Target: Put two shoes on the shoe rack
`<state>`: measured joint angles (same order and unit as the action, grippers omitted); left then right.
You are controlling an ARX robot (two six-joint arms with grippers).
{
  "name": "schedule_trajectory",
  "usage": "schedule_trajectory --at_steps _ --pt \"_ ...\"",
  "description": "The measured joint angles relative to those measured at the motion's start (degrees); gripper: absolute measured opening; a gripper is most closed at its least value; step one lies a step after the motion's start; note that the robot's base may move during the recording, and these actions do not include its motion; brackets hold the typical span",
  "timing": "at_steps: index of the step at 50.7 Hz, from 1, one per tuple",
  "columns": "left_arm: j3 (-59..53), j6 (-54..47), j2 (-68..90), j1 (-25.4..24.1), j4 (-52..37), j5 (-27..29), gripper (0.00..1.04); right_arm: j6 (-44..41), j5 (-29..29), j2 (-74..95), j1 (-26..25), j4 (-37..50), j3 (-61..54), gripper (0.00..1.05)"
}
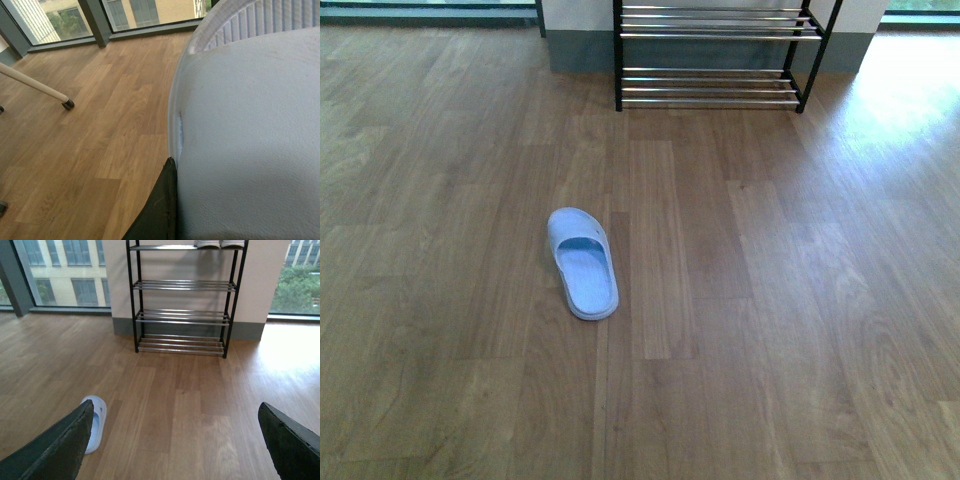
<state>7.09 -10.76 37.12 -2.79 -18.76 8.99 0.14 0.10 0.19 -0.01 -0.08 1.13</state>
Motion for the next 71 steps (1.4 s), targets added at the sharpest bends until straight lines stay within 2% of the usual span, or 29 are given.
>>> schedule_trajectory --at_steps 49,53,57,65,67,71 --pt "-0.07 -0.15 0.00 0.00 0.00 0.17 0.02 0.00 -0.26 0.02 0.00 0.00 0.00 0.95" --pt "-0.07 -0.15 0.00 0.00 0.00 0.22 0.02 1.99 -1.79 5.07 0.11 -4.31 1.42 0.95" --pt "-0.07 -0.15 0.00 0.02 0.00 0.07 0.02 0.57 1.22 18.25 1.62 3.65 1.14 0.95" --pt "-0.07 -0.15 0.00 0.00 0.00 0.02 0.02 -11.61 0.92 62.12 4.28 36.46 7.45 0.95" --pt "-0.07 -0.15 0.00 0.00 0.00 0.02 0.02 -14.43 0.33 73.64 4.59 42.18 10.99 0.95" --pt "-0.07 -0.15 0.00 0.00 0.00 0.02 0.02 -17.05 -1.09 90.38 5.01 47.47 16.41 0.95"
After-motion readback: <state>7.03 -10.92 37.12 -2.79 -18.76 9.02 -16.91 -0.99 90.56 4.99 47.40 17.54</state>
